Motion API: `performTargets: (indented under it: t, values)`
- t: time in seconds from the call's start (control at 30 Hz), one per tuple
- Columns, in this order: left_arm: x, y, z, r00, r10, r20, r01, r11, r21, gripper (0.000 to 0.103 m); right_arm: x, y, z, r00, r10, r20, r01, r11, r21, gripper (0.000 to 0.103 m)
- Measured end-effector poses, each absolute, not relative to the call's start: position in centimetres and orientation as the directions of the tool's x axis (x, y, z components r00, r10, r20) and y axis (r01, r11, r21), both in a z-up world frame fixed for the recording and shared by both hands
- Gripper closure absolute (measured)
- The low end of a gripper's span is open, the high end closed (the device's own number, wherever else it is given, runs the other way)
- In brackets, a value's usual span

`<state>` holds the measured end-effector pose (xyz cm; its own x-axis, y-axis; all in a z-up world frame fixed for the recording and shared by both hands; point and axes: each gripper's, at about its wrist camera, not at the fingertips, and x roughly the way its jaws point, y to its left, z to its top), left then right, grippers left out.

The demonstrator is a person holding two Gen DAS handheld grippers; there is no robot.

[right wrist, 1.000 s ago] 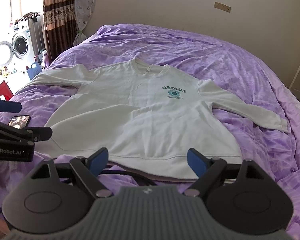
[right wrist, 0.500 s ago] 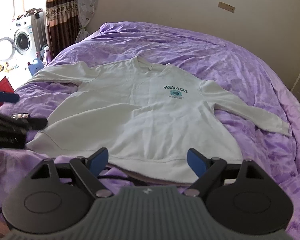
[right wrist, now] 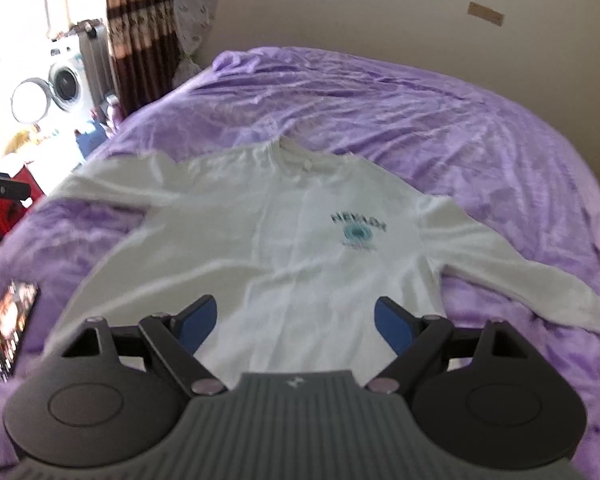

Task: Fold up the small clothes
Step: 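Grasp the sleeve cuff with the left gripper and lift it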

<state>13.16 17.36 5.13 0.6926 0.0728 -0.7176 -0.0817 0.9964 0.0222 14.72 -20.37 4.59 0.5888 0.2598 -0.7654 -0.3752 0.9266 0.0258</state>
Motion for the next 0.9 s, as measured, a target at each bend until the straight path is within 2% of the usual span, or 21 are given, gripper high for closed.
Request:
performTargets:
  t: [0.23, 0.37, 0.43, 0.5, 0.57, 0.7, 0.9]
  values:
    - [17.4, 26.9, 2.7, 0.651, 0.067, -0.756, -0.204, 0.975, -0.090, 0.011, 24.6, -21.7, 3.3, 0.633, 0.272, -0.725, -0.373, 0.928, 0.022, 0.021]
    - [18.4, 34.0, -0.2, 0.661, 0.028, -0.750, -0.340, 0.902, -0.266, 0.011, 30.7, -23.4, 1.3, 0.660, 0.258, -0.706, -0.304, 0.950, 0.062, 0.024]
    - [18.8, 37.2, -2.3, 0.662, 0.051, -0.747, -0.423, 0.849, -0.317, 0.011, 33.0, -24.0, 0.1, 0.683, 0.249, -0.686, -0.282, 0.957, 0.067, 0.035]
    - [19.0, 40.0, -4.5, 0.649, 0.051, -0.759, -0.501, 0.780, -0.375, 0.014, 34.7, -24.2, -1.2, 0.701, 0.220, -0.678, -0.251, 0.967, 0.055, 0.055]
    - [18.3, 42.8, -7.0, 0.640, 0.001, -0.768, -0.570, 0.671, -0.474, 0.019, 36.0, -24.5, -2.7, 0.701, 0.214, -0.680, -0.219, 0.972, 0.081, 0.064]
    - [15.8, 46.5, -10.0, 0.641, 0.039, -0.767, -0.656, 0.547, -0.520, 0.019, 36.9, -24.8, -5.0, 0.679, 0.230, -0.698, -0.176, 0.973, 0.149, 0.064]
    - [12.3, 52.2, -15.7, 0.648, 0.079, -0.757, -0.743, 0.282, -0.607, 0.019, 35.6, -23.1, -5.5, 0.700, 0.259, -0.665, -0.225, 0.964, 0.138, 0.064]
